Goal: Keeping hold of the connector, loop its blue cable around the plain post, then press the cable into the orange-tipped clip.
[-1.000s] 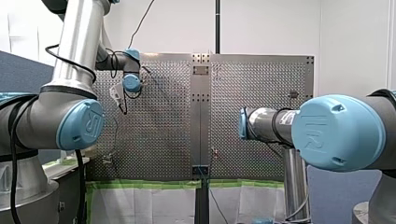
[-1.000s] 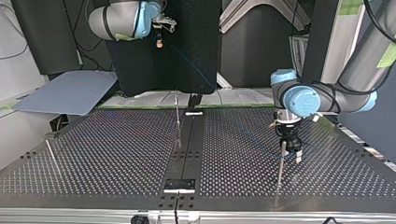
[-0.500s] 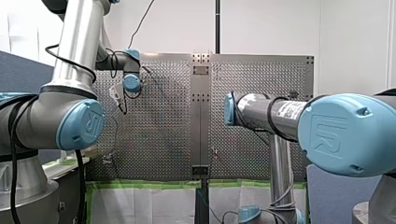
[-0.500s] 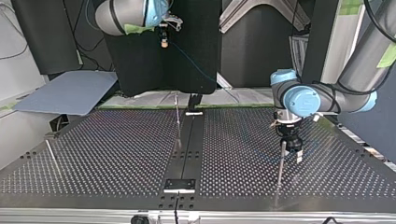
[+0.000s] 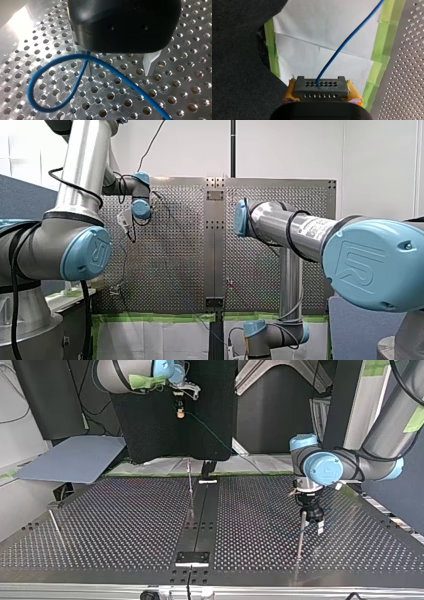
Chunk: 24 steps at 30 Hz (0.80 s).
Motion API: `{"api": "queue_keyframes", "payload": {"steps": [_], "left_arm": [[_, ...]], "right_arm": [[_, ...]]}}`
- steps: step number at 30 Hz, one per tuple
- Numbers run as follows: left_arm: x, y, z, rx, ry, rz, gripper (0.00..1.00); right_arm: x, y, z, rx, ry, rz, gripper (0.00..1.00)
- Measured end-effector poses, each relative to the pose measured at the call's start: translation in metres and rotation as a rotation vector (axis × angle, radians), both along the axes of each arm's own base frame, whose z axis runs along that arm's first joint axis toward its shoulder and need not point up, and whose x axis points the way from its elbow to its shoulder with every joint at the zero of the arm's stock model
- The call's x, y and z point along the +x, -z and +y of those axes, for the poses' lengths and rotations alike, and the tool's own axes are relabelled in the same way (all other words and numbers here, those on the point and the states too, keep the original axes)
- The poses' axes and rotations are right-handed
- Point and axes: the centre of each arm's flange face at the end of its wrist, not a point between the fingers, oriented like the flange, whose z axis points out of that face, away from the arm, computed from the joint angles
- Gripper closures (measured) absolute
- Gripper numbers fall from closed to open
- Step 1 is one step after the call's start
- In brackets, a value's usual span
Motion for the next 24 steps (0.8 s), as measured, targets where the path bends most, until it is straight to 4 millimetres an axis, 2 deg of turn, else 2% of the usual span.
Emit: {"api": "queue_keyframes", "payload": {"steps": [13, 24], "left_arm": [[0.000, 0.000, 0.000, -0.001, 0.000, 0.003, 0.00], [-0.001, 0.001, -0.001, -0.002, 0.002, 0.008, 0.00]], "right_arm": [[0.016, -0.057, -0.038, 0.018, -0.017, -0.034, 1.00], [0.030, -0.107, -0.073, -0.043, -0.042, -0.094, 1.00]]}}
